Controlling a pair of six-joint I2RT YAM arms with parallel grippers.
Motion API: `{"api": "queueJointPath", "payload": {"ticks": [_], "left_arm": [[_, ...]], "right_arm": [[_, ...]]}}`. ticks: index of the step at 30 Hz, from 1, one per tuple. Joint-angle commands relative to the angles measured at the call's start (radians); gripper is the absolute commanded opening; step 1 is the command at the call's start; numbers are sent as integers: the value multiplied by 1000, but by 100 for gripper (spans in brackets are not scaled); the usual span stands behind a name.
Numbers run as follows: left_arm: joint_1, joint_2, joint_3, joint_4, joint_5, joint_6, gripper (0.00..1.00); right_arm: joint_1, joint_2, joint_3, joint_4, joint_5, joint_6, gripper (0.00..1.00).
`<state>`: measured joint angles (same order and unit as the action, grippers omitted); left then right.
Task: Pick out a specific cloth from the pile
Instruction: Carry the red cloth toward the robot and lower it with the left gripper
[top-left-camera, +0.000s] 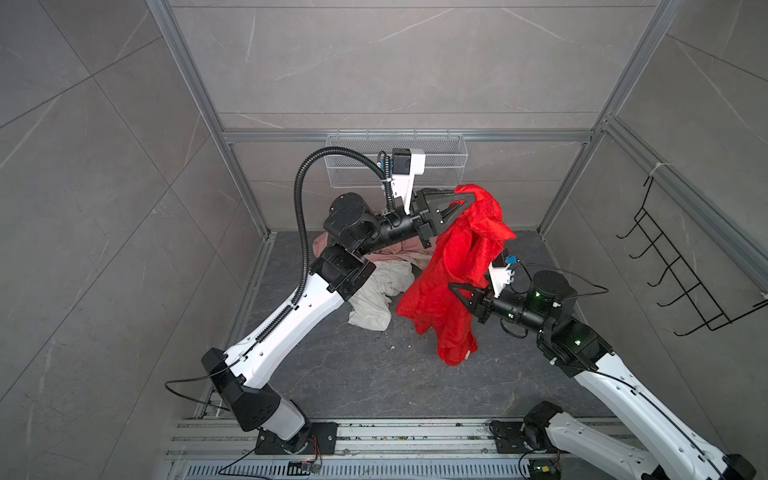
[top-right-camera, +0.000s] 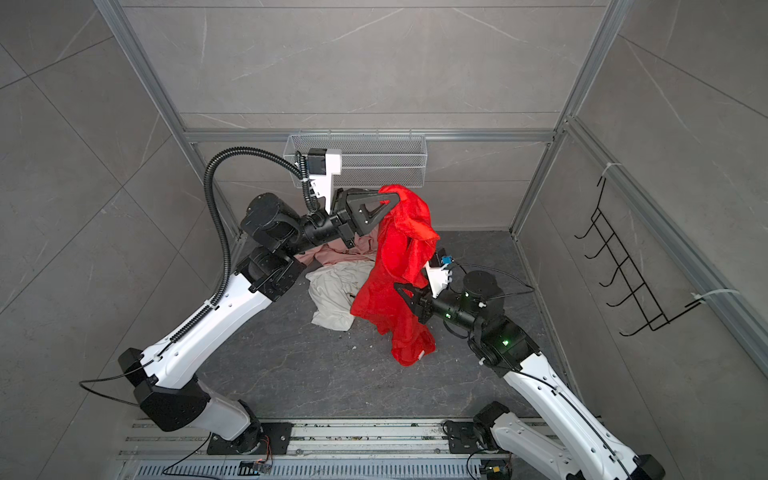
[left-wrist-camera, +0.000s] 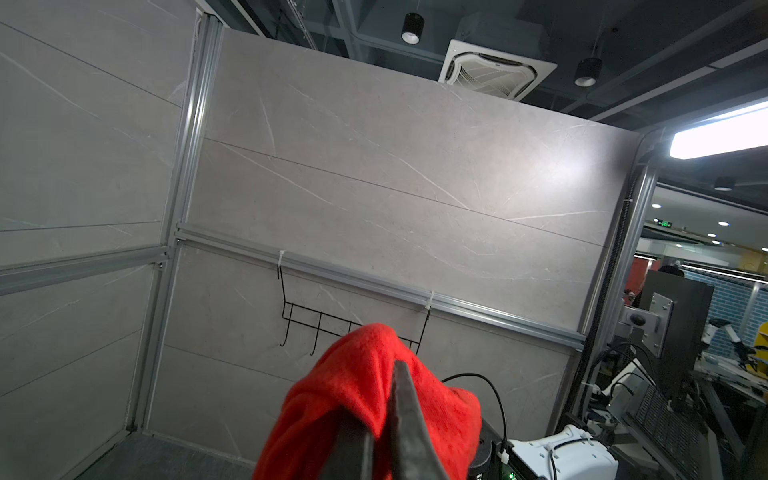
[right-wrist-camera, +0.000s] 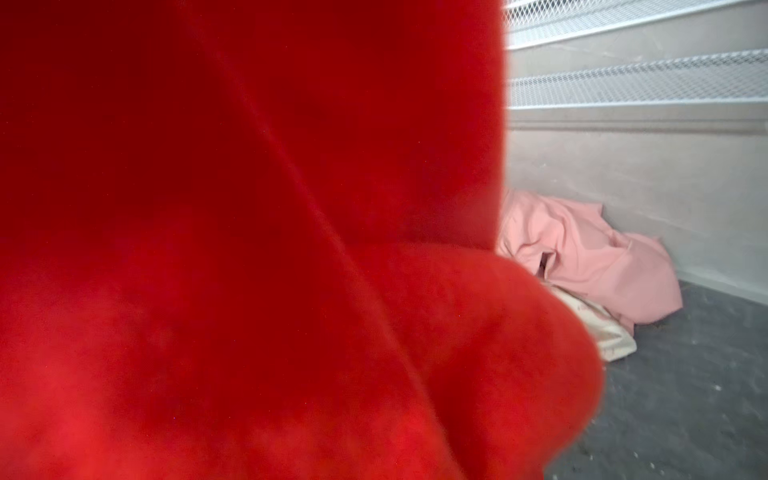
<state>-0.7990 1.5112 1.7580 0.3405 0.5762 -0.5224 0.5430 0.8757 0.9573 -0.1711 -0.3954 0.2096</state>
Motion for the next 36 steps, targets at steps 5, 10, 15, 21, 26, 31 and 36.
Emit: {"api": "queueJointPath", "payload": {"ticks": [5,10,15,21,26,31,36], "left_arm": [[-17,-100,-63,59,-62,34,0],[-31,-142,-141,58,-84,34,0],[-31,-203,-267,40,-125,49,0],[-31,-269,-425,8,-156,68,0],[-31,-313,-534,-67,-194,138,0],[-31,-331,-612,-126,-208,194,0],[-31,-338,-664,-176,-199,234,0]], "right_arm": [[5,-75,43,-137,-13,0,25],[5,-103,35,-185,2,4,23],[5,-122,-26,-191,18,14,23],[5,-141,-124,-148,23,28,24],[5,-117,-194,-96,22,42,24],[5,-82,-282,-15,26,74,24],[5,-47,-360,55,23,115,24]]}}
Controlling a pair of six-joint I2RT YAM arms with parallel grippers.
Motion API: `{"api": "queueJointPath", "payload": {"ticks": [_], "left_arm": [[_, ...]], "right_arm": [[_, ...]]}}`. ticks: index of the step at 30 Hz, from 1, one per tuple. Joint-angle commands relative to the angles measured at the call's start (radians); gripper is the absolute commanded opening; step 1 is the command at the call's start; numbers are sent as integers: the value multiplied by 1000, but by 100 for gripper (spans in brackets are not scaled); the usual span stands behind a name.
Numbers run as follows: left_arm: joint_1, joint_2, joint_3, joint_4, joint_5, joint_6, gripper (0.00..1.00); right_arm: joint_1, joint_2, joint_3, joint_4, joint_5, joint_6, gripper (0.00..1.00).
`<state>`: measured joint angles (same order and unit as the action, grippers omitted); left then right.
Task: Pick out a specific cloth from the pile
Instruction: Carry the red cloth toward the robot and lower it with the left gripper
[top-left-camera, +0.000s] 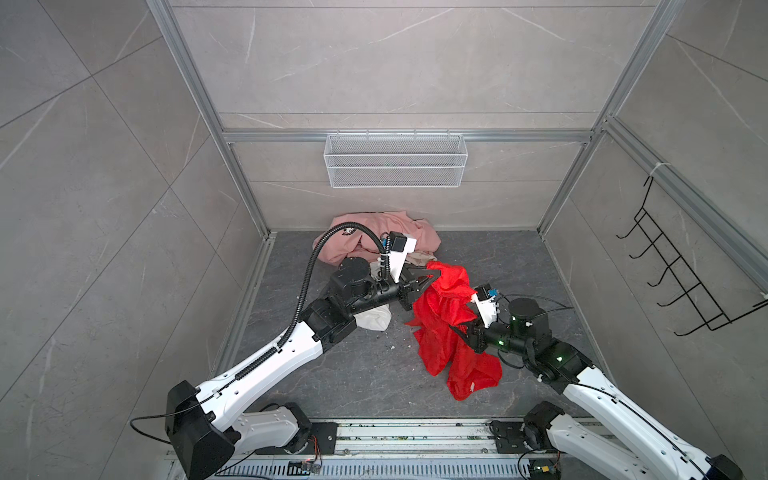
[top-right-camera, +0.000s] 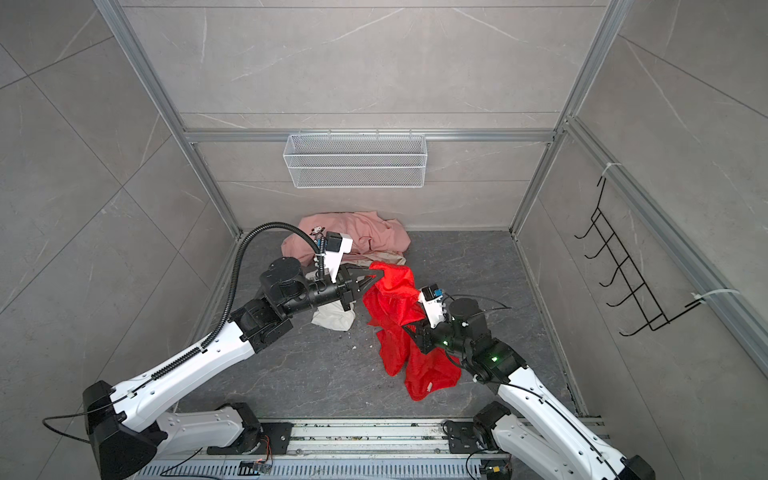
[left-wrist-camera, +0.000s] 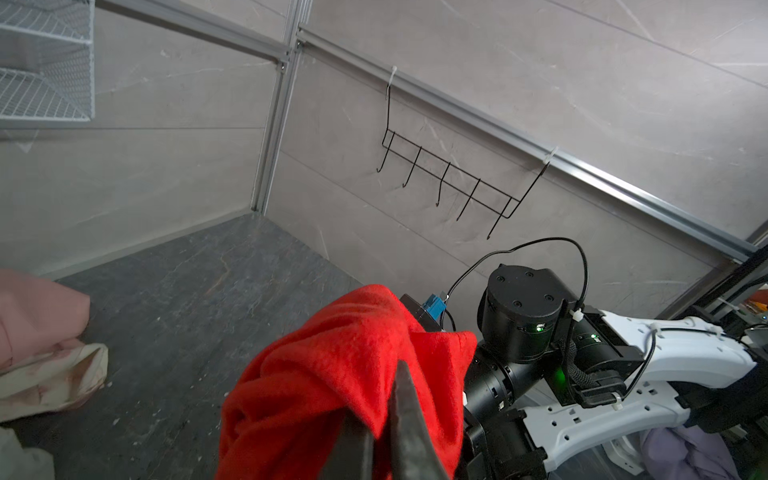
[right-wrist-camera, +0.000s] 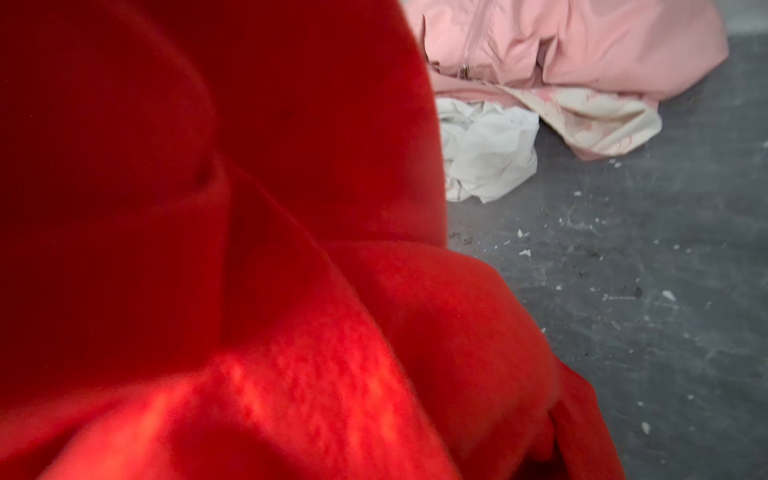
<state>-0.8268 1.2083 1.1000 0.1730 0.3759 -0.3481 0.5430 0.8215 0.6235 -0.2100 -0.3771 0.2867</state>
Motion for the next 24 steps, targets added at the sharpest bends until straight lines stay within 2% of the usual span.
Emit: {"api": "queueJointPath", "payload": {"ticks": [1,16,24], "left_arm": [[-3,-36,-18,-13,4,63,0],[-3,-98,-168,-111,0,58,0],[-3,-122,-275,-124,-35,43,0]], "right_arm": [[4,14,-40,106,6,44,24],[5,9,-180,113,29,124,24],[4,-1,-189,81,14,136,26]]}}
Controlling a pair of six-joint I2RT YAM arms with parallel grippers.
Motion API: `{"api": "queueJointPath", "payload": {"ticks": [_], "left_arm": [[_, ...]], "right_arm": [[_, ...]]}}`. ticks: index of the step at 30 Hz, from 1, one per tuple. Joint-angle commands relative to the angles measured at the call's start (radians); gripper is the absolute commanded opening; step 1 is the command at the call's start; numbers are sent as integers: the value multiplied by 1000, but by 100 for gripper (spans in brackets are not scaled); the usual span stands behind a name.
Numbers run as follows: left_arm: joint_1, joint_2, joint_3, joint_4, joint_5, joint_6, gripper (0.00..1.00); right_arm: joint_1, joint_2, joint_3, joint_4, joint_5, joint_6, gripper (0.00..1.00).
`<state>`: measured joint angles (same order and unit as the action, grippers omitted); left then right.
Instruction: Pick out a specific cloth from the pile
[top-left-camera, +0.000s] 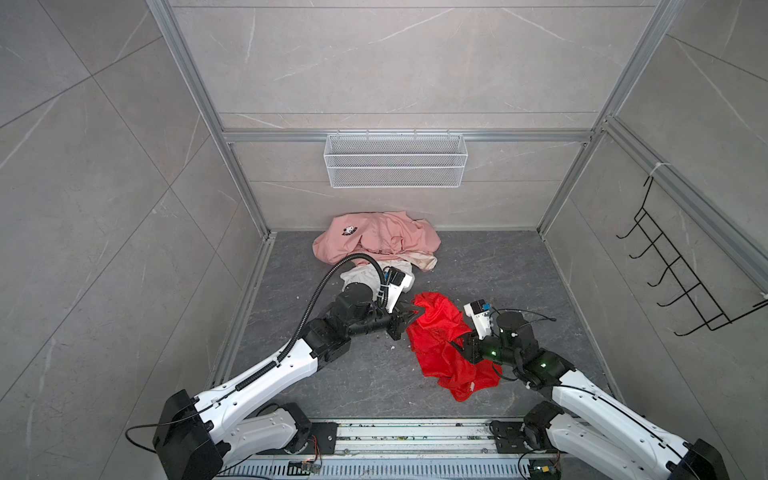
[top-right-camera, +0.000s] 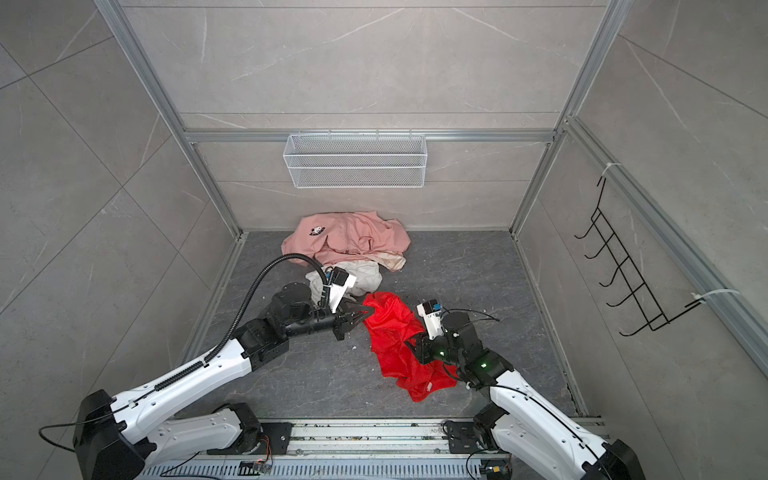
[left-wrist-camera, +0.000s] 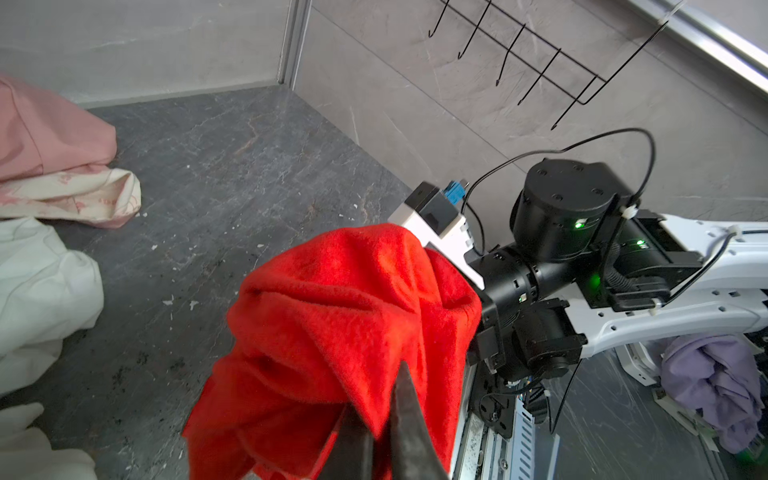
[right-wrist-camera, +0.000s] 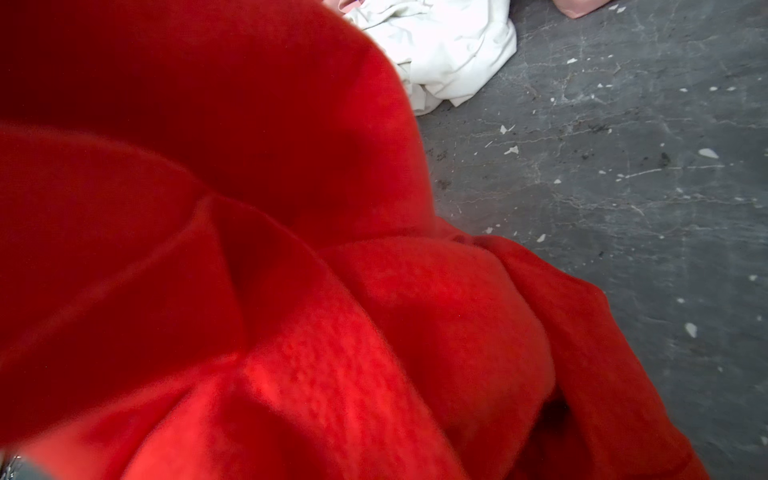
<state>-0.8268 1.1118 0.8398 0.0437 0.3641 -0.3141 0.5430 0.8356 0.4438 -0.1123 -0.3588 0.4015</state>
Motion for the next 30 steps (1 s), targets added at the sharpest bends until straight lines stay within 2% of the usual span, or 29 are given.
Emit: {"api": "queueJointPath", "payload": {"ticks": [1,7,20,23,25,27,30], "left_arm": [[-3,-26,-30,5,-28,10,0],[-3,-29,-116,21,-86,17,0],[-4,7,-226,70,-96,-10,0],[-3,13,-242,80,-96,-12,0],[-3,17,-249,85,-99,-10,0],[-3,17,-252,85,-101,-1,0],[-3,17,-257,84,-106,11,0]], "right_arm": [[5,-16,-12,-18,-7,23,26],[5,-4,-13,-40,-16,16,26],[4,-35,-11,-87,31,9,28],[5,-63,17,-136,52,-7,35],[5,-82,37,-169,66,-15,45],[5,-102,53,-199,80,-24,50],[5,-141,94,-261,113,-48,52]]}}
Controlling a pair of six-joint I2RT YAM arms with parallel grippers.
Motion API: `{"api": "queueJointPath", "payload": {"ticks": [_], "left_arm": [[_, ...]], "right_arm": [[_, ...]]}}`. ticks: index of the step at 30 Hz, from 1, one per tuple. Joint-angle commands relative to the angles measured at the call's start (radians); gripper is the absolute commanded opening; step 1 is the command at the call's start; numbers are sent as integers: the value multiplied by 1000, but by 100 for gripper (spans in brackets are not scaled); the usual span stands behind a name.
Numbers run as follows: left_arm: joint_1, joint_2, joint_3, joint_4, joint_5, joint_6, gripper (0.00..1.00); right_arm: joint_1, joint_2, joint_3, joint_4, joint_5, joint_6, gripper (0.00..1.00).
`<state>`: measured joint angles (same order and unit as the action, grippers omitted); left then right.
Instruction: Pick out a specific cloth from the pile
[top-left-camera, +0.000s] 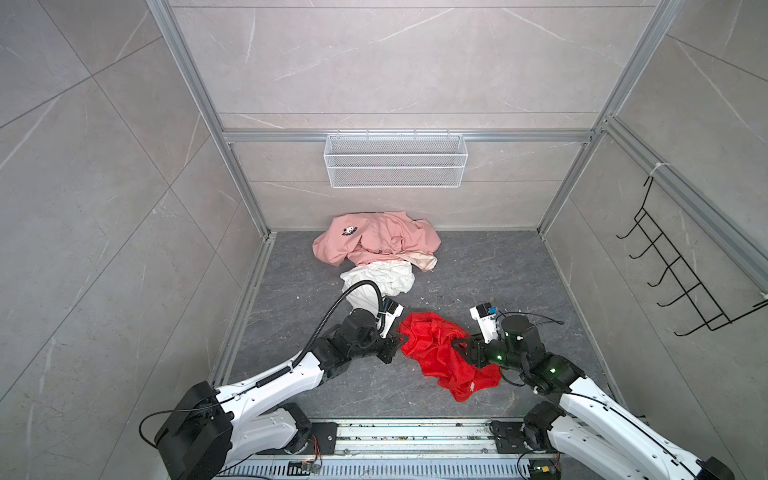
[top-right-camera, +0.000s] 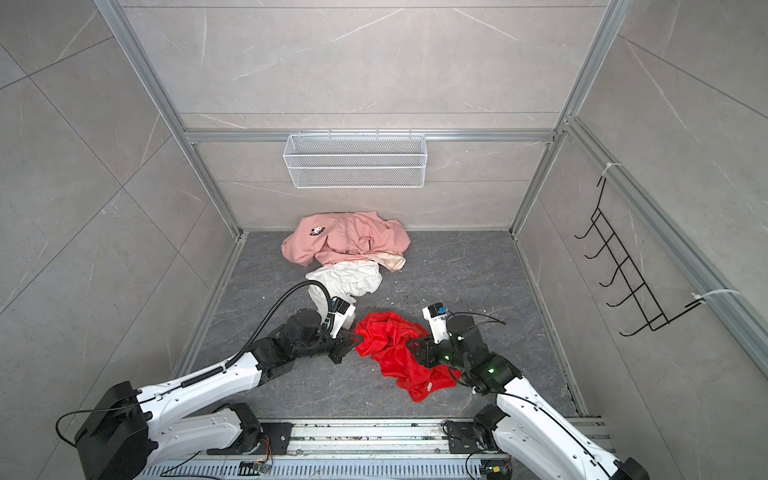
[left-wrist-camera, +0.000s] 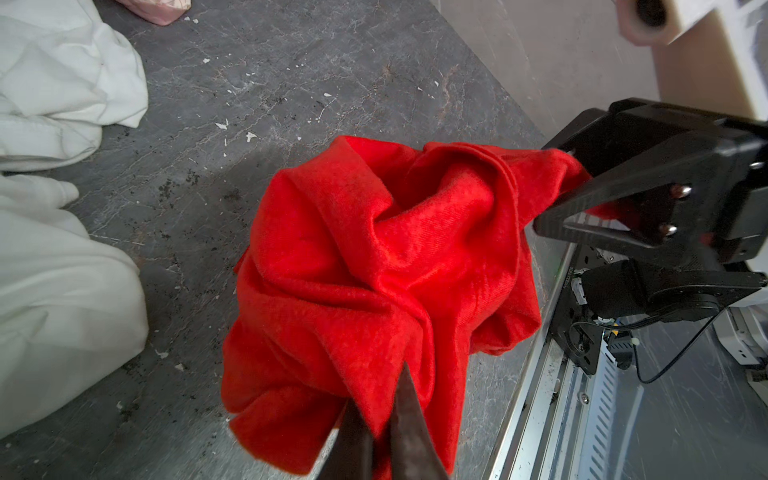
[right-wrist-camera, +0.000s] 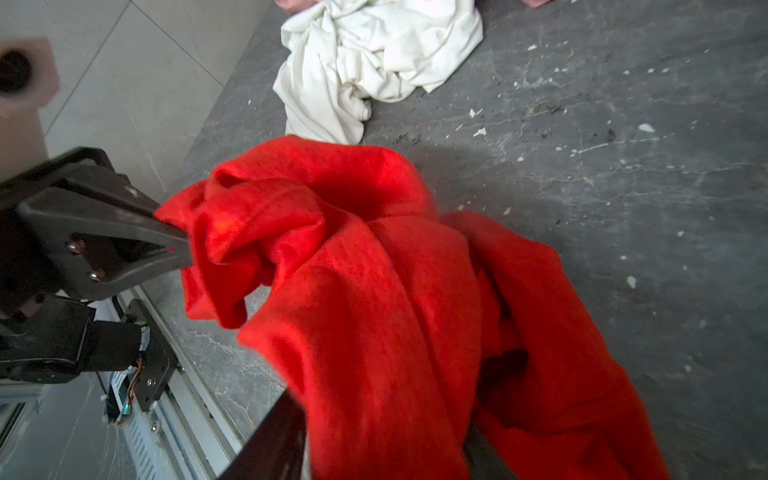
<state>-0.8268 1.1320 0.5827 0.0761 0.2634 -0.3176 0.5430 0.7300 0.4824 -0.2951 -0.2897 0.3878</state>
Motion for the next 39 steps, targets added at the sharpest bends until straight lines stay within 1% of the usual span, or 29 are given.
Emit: {"api": "queueJointPath", "payload": {"ticks": [1,4,7,10,15,20,23,27,33,39], "left_arm": [[-3,-1,0,49,-5,16,0],[-6,10,-4,49,-6,25,0],[-16,28,0,49,-10,36,0],[-37,54,12,49,-20,52,0],[-85,108,25,48,-30,83,0],[-121,166,36,49,-28,108,0],[-138,212,43,46,-17,121,0],[-157,266,44,51,-32,124,0],[-170,321,30,91,-34,118,0],[-173,345,26,108,-35,116,0]], "right_arm": [[5,-51,72,-97,58,-43,52],[5,-90,113,-125,90,-69,55],[5,-88,155,-125,94,-81,57],[5,-54,186,-99,62,-74,57],[4,1,185,-29,16,-50,57],[5,55,147,45,-6,-16,56],[5,94,120,81,-7,3,51],[5,126,76,140,2,32,48],[5,149,-1,241,16,74,46],[5,135,-33,253,39,79,46]]}}
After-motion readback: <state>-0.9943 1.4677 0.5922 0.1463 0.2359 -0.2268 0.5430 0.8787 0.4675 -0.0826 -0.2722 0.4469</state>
